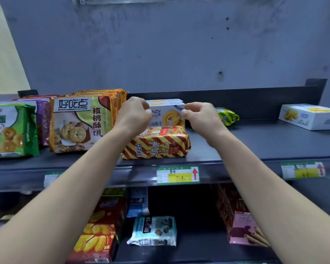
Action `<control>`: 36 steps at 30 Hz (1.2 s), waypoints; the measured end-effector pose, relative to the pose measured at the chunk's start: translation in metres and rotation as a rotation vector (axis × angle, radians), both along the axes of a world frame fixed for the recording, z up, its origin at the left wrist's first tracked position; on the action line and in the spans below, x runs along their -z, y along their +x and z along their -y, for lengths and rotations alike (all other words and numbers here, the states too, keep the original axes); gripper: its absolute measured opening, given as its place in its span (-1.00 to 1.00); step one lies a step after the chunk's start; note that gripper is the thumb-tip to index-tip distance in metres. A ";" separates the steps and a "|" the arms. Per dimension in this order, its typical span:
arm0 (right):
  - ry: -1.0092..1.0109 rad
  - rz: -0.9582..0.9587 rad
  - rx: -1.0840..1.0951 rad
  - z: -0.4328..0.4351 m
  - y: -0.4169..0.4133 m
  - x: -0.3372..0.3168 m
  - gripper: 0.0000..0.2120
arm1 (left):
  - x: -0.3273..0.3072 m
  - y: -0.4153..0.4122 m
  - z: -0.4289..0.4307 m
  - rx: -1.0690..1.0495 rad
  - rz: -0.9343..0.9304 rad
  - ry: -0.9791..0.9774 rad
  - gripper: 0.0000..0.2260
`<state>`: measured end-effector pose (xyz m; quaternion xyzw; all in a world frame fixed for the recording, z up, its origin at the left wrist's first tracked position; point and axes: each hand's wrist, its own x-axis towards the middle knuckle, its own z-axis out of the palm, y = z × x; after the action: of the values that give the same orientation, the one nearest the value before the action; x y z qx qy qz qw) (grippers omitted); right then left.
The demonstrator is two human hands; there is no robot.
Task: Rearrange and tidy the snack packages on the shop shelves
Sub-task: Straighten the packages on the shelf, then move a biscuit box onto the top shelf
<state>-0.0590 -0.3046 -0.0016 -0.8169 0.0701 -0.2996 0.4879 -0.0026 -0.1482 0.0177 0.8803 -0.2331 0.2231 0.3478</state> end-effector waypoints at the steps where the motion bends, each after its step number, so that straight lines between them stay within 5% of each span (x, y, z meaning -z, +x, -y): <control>1: -0.019 0.005 0.000 -0.001 -0.010 0.001 -0.65 | 0.000 -0.013 0.003 0.021 0.032 -0.010 -0.75; 18: -0.088 -0.072 0.281 0.130 -0.198 0.009 -0.66 | 0.009 -0.187 0.159 0.492 -0.140 -0.121 -0.83; 36: 0.006 -0.088 0.589 0.258 -0.185 0.002 -0.70 | -0.007 -0.123 0.311 0.703 -0.286 0.007 -0.83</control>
<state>-0.2441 -0.5629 -0.0037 -0.7720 0.3262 -0.3925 0.3789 -0.1251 -0.4591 0.0251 0.7701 -0.4707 -0.0356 0.4291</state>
